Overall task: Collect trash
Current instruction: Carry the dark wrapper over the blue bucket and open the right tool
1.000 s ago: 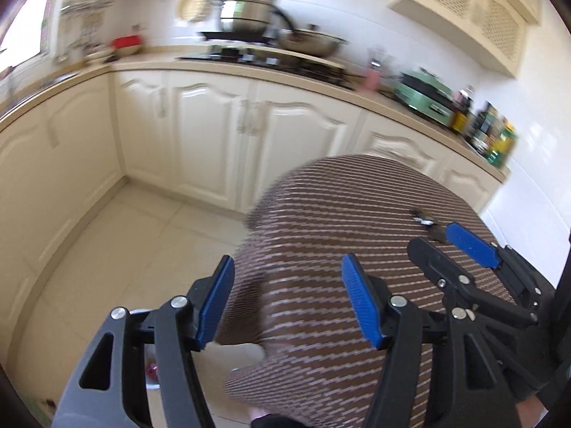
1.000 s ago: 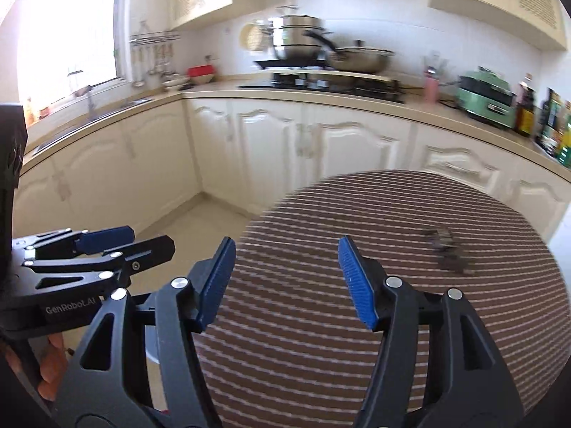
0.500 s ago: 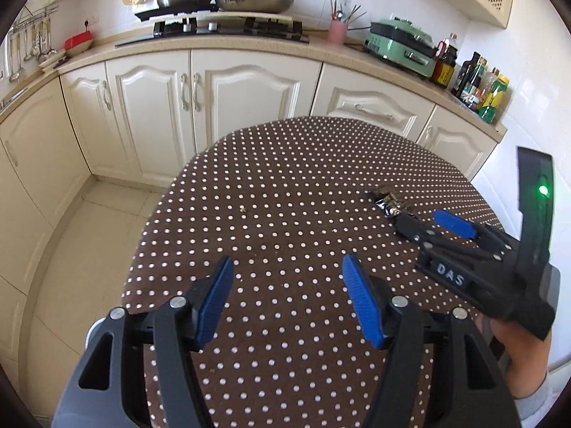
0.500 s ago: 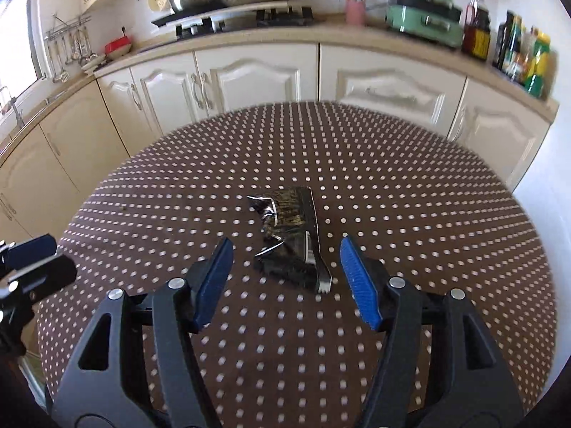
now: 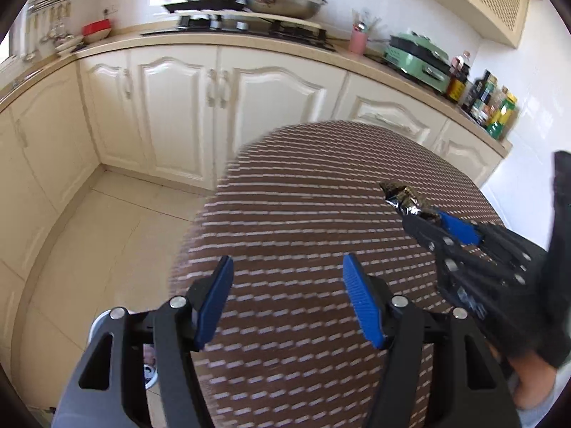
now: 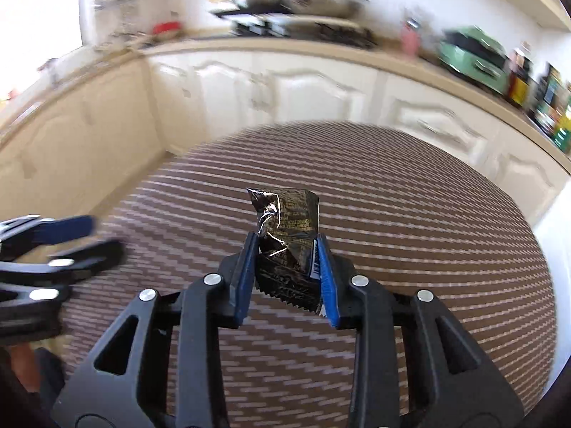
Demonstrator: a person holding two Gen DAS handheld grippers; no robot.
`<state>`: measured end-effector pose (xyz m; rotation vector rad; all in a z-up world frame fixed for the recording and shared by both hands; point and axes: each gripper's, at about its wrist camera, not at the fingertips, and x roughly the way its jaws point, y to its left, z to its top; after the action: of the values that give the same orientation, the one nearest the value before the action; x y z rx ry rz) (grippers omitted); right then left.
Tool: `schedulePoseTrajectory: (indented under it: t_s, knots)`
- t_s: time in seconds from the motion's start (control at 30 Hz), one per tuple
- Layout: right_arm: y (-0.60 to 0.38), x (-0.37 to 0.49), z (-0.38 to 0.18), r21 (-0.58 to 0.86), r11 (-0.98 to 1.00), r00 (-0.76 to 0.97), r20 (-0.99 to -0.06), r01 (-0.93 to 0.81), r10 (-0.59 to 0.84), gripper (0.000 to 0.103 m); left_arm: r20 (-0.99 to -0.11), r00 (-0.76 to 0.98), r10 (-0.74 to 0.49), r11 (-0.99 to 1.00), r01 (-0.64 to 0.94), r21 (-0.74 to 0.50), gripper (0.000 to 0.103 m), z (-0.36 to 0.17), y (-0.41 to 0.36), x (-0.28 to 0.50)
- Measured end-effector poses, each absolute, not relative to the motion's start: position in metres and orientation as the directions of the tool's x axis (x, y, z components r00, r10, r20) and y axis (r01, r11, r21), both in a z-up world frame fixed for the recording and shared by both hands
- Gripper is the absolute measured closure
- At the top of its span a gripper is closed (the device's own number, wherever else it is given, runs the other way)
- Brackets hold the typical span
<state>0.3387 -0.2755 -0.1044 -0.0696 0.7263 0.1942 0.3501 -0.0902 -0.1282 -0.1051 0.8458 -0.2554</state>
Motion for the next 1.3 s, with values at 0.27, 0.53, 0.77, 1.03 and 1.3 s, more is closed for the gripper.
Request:
schedulePoseTrajectory:
  t_s: [0.27, 0.53, 0.77, 1.03, 1.3]
  knots:
    - [-0.147, 0.317, -0.096, 0.146, 0.913, 0.678, -0.627, -0.381, 0.384, 0.071, -0.692, 0.694, -0.198, 0.967, 0.021, -0.255, 0.036, -0.124, 0.043, 0.316]
    - [-0.018, 0.336, -0.151, 0.337, 0.809, 0.476, -0.674, -0.481, 0.564, 0.071, -0.767, 0.639, -0.067, 0.952, -0.189, -0.241, 0.036, -0.197, 0.183, 0.289]
    - [0.075, 0.368, -0.264, 0.365, 0.801, 0.3, -0.788, -0.474, 0.537, 0.071, -0.894, 0.446, -0.041, 0.88, -0.408, -0.244, 0.036, -0.334, 0.28, 0.292]
    - [0.145, 0.376, -0.418, 0.269, 0.843, 0.161, -0.911, -0.466, 0.38, 0.071, -0.977, 0.207, -0.042, 0.785, -0.599, -0.161, 0.037, -0.5, 0.336, 0.292]
    - [0.169, 0.371, -0.509, 0.175, 0.863, 0.122, -0.958, -0.473, 0.261, 0.071, -0.992, 0.107, -0.07, 0.717, -0.686, -0.124, 0.056, -0.591, 0.351, 0.291]
